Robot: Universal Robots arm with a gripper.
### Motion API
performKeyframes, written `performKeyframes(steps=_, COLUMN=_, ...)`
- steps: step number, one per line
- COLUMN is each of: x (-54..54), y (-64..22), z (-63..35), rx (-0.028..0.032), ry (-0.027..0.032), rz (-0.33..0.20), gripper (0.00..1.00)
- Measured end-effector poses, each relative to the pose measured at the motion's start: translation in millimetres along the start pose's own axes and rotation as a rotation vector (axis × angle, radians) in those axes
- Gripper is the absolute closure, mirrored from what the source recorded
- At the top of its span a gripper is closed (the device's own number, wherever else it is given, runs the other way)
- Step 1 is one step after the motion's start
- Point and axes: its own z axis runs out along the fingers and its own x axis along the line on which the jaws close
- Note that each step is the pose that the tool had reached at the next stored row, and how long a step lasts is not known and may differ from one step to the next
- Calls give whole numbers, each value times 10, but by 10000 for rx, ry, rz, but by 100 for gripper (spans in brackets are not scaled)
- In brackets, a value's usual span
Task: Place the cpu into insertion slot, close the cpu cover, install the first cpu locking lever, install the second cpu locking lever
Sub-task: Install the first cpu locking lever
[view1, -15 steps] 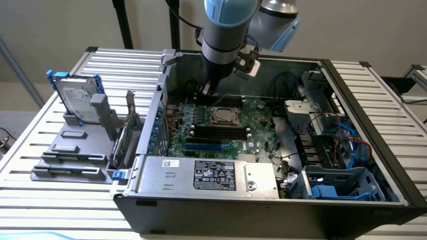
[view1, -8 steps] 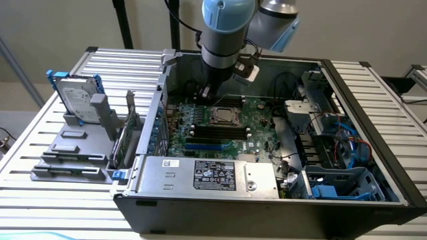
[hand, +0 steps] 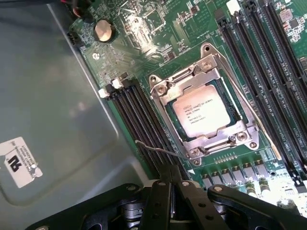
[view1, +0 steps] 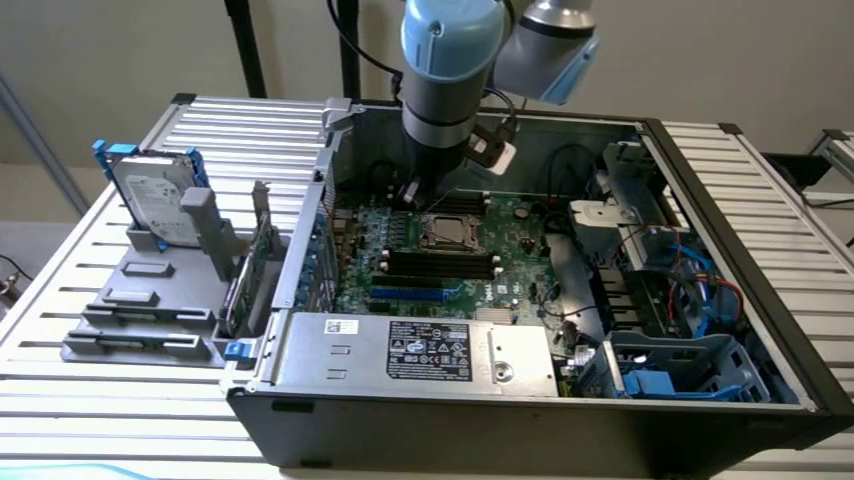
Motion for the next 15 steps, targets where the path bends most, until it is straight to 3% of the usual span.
performKeyframes(steps=4, x=-25, y=13, z=66, rx=-26, ry=-1, rz=50, gripper=89)
performKeyframes(steps=7, x=-38, y=19, z=102, rx=-58, ry=-40, rz=85, gripper=89)
performKeyframes(steps=10, x=-42, y=21, z=127, rx=-64, ry=-114, rz=121, gripper=89)
performKeyframes(steps=15, x=-26, y=10, z=161, rx=-16, ry=-253, rz=190, gripper=89)
